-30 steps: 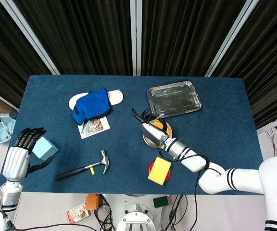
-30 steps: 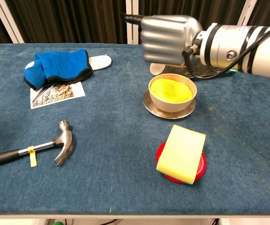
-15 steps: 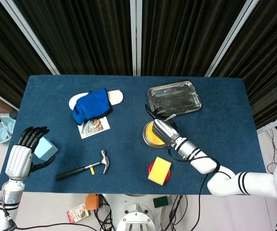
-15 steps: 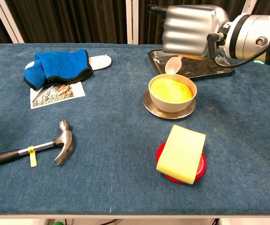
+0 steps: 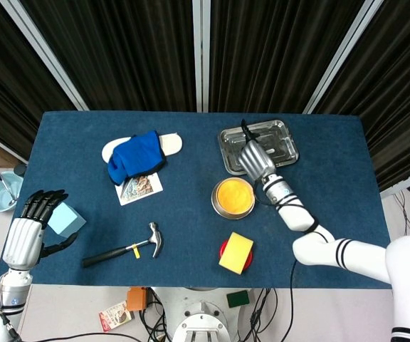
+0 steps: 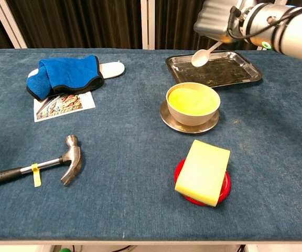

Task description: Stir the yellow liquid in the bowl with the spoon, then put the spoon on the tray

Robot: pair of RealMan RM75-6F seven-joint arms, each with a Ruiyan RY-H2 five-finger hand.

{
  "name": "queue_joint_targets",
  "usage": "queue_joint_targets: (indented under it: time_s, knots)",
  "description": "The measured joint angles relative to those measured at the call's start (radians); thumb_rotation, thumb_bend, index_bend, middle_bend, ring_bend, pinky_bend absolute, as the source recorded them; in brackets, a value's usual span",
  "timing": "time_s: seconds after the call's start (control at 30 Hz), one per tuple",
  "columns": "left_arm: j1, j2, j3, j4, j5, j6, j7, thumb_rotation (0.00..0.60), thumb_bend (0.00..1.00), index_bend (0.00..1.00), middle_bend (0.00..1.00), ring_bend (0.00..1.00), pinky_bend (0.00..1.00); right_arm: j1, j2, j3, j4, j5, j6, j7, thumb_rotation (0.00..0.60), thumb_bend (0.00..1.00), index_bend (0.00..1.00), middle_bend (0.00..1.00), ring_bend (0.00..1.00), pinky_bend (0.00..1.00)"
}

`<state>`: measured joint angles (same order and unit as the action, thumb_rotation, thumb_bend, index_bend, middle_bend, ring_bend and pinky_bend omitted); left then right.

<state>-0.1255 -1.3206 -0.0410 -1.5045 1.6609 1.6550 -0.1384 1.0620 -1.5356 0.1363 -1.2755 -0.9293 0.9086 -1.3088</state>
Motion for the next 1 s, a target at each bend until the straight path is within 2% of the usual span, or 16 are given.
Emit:
queue_joint_targets:
  time_s: [0.43,0.57,0.67,0.8,0.9,1.0]
  knots:
    - [0.0,0.008,-0.002,-0.016,-0.002,-0.006,0.015,0.6,0.13,0.17,0.15,0.13,0.11,0.058,-0.288,0.106,0.453,0.196,-0.143,0.239,0.6,0.44,0.54,0.37,0.19,0.0]
    - [0.001,0.009,-0.003,-0.013,-0.004,-0.006,0.014,0.6,0.13,0.17,0.16,0.13,0.11,0.068,-0.329,0.122,0.528,0.244,-0.166,0.258,0.6,0.29,0.28,0.27,0.12,0.0]
    - [-0.001,0.012,-0.006,-0.014,-0.003,-0.006,0.014,0.6,0.13,0.17,0.15,0.13,0.11,0.066,-0.325,0.132,0.528,0.269,-0.162,0.256,0.6,0.22,0.21,0.24,0.1,0.0]
    - [-0.005,0.021,-0.011,-0.019,0.0,-0.005,0.02,0.6,0.13,0.17,0.16,0.13,0.11,0.052,-0.286,0.14,0.467,0.275,-0.135,0.26,0.6,0.21,0.19,0.23,0.1,0.0]
    - [-0.006,0.034,-0.014,-0.022,-0.003,-0.007,0.026,0.6,0.13,0.17,0.16,0.13,0.11,0.031,-0.231,0.142,0.373,0.266,-0.098,0.272,0.6,0.21,0.19,0.23,0.1,0.0]
    - [-0.007,0.05,-0.018,-0.026,-0.009,-0.011,0.031,0.6,0.13,0.17,0.16,0.13,0.11,-0.008,-0.148,0.138,0.227,0.239,-0.044,0.296,0.6,0.21,0.19,0.24,0.1,0.0]
